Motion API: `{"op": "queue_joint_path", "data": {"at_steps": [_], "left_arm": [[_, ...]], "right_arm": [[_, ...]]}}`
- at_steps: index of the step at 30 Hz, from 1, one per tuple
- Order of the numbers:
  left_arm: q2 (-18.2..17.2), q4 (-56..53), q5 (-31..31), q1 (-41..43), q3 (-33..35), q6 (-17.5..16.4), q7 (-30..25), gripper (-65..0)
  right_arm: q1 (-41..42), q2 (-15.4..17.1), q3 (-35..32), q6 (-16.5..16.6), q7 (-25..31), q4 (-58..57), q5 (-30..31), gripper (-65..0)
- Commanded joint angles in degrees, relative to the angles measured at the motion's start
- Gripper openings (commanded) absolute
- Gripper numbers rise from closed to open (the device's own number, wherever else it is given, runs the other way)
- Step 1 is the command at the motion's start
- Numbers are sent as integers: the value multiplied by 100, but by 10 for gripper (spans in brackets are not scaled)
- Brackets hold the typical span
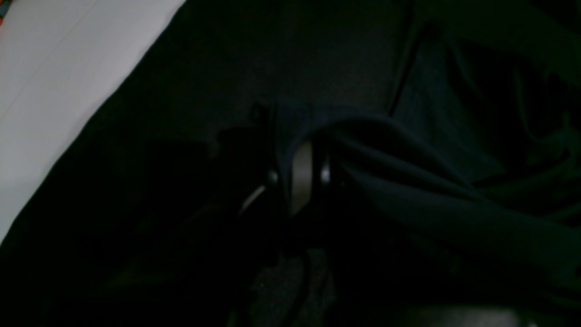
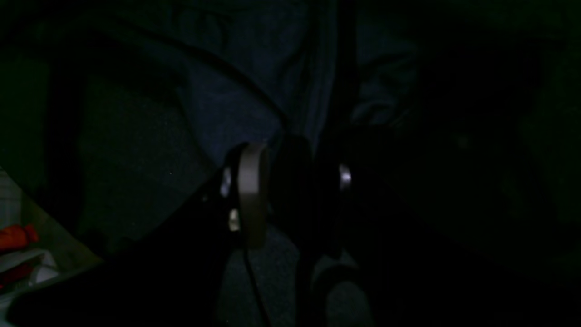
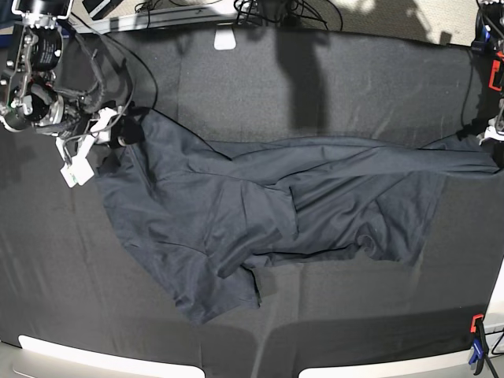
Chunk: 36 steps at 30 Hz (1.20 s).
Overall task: Layout the t-shirt on the table in an organized manner, then fold the t-shirt properly
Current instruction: 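Release the shirt and pull the right gripper back toward the collar, then grasp the shirt collar corner with the right gripper and hold it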
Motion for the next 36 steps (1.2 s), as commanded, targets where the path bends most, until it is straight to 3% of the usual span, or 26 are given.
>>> {"op": "queue_joint_path", "data": {"at_steps": [1, 4, 6, 12, 17, 22, 26, 33, 36], "left_arm": [[-111, 90, -68, -33, -33, -22, -138, -650], [-111, 90, -68, -31, -33, -22, -136, -650], [-111, 90, -15, -26, -33, -22, -122, -650], [-133, 90, 463, 11, -33, -24, 227, -650], [-330, 90, 463, 350, -35, -50, 256, -650], [-647, 94, 280, 846, -35, -48, 435, -650], [-841, 94, 127, 1213, -35, -76, 868, -650], [-1069, 94, 74, 1779, -35, -136, 1163, -650], [-1067, 96, -101, 1832, -35, -597, 1462, -650]], "right_arm": [[24, 94, 35, 46, 103, 96, 120, -501], [-63, 98, 35, 153, 103, 96, 122, -650], [-195, 105, 37, 518, 103, 160, 120, -650], [-1220, 417, 315, 532, 105, 1012, -24, -650], [-1926, 575, 1255, 532, 107, 1506, -26, -650], [-2096, 573, 2192, 532, 103, 1528, -142, -650], [-2096, 570, 2291, 532, 101, 1528, -503, -650], [-2247, 590, 2291, 532, 101, 1528, -1279, -650], [-2352, 588, 2291, 532, 101, 1528, -1274, -650]]}}
